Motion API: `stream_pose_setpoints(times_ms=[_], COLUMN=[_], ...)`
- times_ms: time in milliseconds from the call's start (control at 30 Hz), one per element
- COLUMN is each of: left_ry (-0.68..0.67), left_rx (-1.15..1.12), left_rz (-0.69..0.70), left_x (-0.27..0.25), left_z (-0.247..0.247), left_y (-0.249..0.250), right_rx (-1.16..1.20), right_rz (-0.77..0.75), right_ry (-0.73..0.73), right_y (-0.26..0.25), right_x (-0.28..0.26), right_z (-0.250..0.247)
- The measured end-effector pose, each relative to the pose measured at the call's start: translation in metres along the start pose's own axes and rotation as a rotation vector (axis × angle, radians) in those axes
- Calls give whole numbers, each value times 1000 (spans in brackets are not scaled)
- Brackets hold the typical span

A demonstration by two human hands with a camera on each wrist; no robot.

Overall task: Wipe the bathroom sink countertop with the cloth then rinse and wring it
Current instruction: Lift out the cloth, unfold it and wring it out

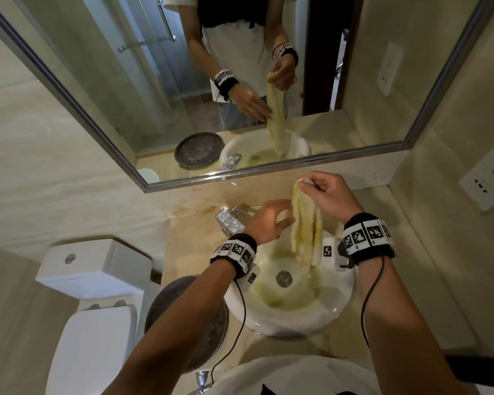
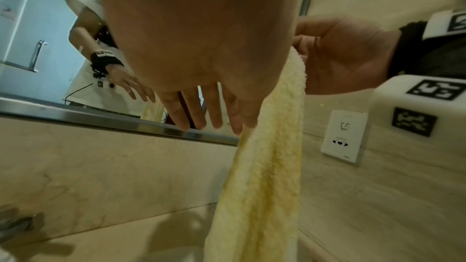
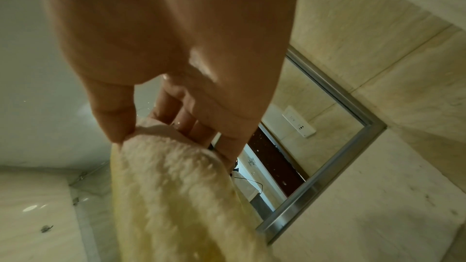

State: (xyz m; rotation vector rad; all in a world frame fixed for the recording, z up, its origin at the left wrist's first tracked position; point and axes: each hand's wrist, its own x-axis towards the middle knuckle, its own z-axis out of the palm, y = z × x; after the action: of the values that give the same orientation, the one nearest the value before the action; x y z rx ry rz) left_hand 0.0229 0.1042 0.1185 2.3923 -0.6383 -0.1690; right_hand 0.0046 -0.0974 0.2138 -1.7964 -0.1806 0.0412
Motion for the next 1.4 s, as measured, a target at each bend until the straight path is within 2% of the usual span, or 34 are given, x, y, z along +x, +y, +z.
stream_pose_setpoints(times_ms=[67,167,233,367,500,767,1067,1133,1233,1400], left_ry=[-56,-190,-208,-173,-184,-43,-13,2,18,-58], left_rx=[-52,-143,-156,-149,-60,136,254,206,105,-311], left_rz=[14,-63,-111,-198,-205,-164,-287,-344,-339,-203], left_x=[-11,-32,-42,-53,-60,-71,-74,-76,-78,-77], left_z=[0,7,13,16,10,-5,-8,-8,-9,-22], left_y=[-2,-12,-17,-22,-28,-51,-50,-50,-45,-10], right_rx=[3,24,39,41,52,66,72,71,60,19], right_rz=[-1,8,13,-11,-21,-6,4,9,4,35], right_ry=[9,28,38,44,76,254,395,419,416,382], right_y=[-1,-2,-4,-10,-13,-10,-4,-1,4,13], right_x=[0,0,1,1,1,5,6,7,8,12], right_z=[1,2,4,9,14,10,12,12,10,11])
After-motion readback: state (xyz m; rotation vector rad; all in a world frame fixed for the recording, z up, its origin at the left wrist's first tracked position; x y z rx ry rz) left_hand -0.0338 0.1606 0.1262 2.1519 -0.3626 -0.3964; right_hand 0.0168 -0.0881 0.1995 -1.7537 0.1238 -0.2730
